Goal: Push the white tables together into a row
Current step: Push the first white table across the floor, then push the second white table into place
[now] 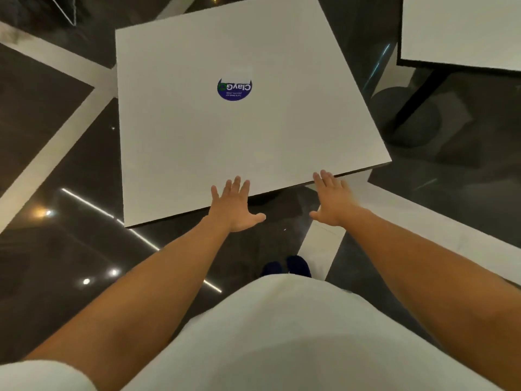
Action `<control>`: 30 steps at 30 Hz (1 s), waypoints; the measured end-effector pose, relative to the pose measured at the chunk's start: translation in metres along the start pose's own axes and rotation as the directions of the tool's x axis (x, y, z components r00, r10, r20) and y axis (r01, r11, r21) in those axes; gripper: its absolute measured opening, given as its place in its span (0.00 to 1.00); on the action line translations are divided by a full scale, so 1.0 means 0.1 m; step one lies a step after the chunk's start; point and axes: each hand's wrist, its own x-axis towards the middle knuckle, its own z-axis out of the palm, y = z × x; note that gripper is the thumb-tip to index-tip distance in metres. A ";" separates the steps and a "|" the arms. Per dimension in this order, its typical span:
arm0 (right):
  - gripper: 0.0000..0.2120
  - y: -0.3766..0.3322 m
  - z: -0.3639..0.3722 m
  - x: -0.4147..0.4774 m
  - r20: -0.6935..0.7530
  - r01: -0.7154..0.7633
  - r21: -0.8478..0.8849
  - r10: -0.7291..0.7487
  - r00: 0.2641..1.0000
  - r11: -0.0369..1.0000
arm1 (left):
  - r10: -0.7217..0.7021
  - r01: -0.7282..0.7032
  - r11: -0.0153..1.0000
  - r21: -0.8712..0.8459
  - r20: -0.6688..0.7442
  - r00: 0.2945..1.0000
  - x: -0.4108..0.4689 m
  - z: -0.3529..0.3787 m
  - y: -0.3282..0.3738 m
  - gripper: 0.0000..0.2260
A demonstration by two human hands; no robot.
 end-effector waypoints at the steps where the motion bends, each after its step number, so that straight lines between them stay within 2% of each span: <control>1: 0.50 0.00 0.01 -0.05 -0.012 -0.016 0.023 0.016 1.000 1.000 | 0.022 -0.022 1.000 0.015 -0.005 1.000 0.03 -0.05 0.03 0.46; 8: 0.49 0.49 0.08 -0.50 -0.095 -0.187 0.181 0.207 0.974 0.966 | 0.236 -0.230 0.960 0.161 -0.014 0.972 0.36 -0.37 0.68 0.45; 16: 0.50 1.54 0.17 -1.11 -0.085 -0.413 0.279 0.450 0.889 0.867 | 0.459 -0.445 0.847 0.291 0.023 0.888 0.73 -0.54 2.08 0.44; 20: 0.49 2.21 0.16 -1.33 -0.063 -0.446 0.292 0.483 0.874 0.846 | 0.535 -0.518 0.795 0.314 0.038 0.844 1.00 -0.56 2.90 0.45; 30: 0.50 4.02 0.03 -1.73 -0.029 -0.501 0.261 0.525 0.850 0.825 | 0.595 -0.561 0.762 0.323 -0.008 0.803 1.59 -0.57 4.79 0.45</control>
